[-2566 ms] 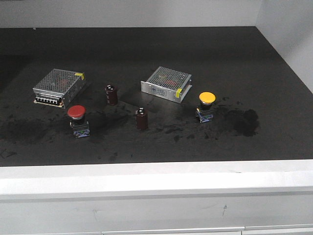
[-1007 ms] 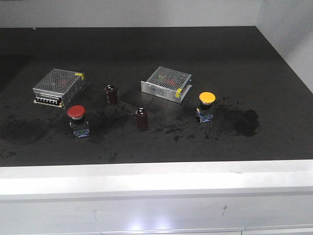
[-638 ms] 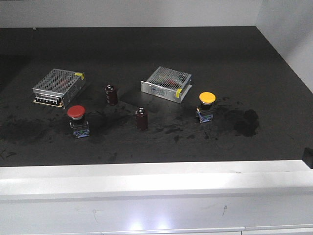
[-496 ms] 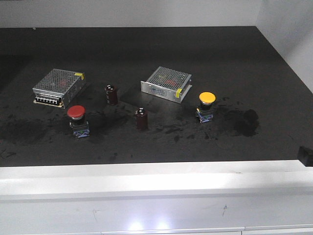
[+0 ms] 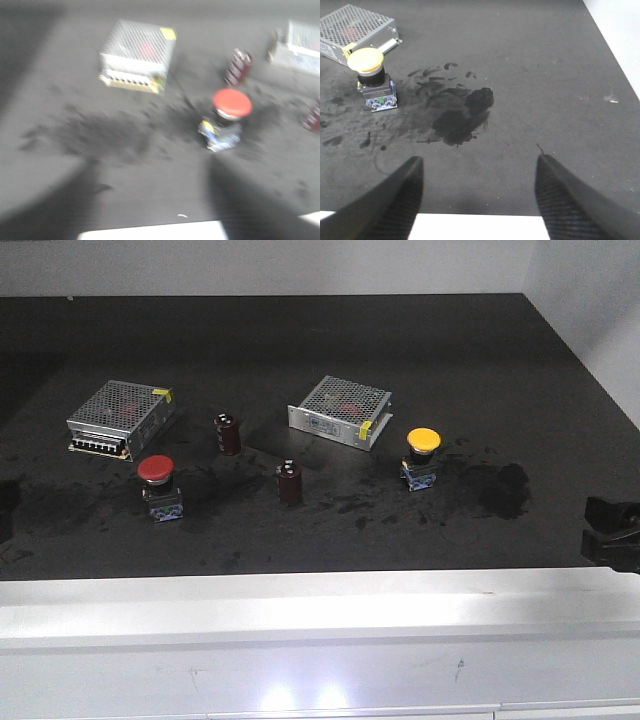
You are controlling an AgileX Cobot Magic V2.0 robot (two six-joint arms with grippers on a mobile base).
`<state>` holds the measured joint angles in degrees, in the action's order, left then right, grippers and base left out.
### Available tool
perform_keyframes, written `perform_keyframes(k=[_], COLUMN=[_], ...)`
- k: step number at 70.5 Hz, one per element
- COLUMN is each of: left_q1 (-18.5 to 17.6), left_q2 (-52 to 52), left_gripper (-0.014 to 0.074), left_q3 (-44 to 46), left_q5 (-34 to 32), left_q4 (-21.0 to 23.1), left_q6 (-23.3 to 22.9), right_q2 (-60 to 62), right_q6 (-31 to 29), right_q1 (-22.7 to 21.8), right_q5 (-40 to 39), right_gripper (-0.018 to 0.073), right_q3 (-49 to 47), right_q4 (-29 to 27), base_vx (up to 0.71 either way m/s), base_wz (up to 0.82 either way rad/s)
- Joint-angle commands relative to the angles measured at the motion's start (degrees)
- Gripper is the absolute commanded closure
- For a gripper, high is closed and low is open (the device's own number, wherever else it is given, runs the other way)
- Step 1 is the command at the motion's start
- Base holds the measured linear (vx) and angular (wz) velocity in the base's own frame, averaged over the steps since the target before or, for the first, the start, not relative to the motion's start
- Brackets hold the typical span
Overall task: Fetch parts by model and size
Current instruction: 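Lower the left gripper onto the red-capped push-button switch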
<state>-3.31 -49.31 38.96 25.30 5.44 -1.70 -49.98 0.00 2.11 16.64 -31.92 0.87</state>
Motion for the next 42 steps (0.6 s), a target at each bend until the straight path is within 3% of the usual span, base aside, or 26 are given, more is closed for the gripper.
perform_keyframes(k=[1,25,42], left_q1=[-1.40,-8.54,-9.73], left_q2=[-4.04,-27.17,-37.99], left_gripper=[-0.0007,0.0022,0.0031], left_q3=[5.99,29.29,40.56], left_q5=[-0.64,13.89,18.94], left_q4=[3.02,3.60,2.89], left_q6=[2.00,-0.21,-5.65], right_q2=[0.14,0.14,0.14], right_q6=[-0.33,-0.33,-0.33], right_q1=[-0.46,-0.46,-0.46], right_q5=[-4.20,-4.14,-4.14], right_gripper=[0.0066,0.0070,0.0070], right_q3=[-2.01,-2.01,-2.01], right_q4=[0.17,0.49,0.49], base_vx=[0.00,0.00,0.00], base_wz=[0.00,0.00,0.00])
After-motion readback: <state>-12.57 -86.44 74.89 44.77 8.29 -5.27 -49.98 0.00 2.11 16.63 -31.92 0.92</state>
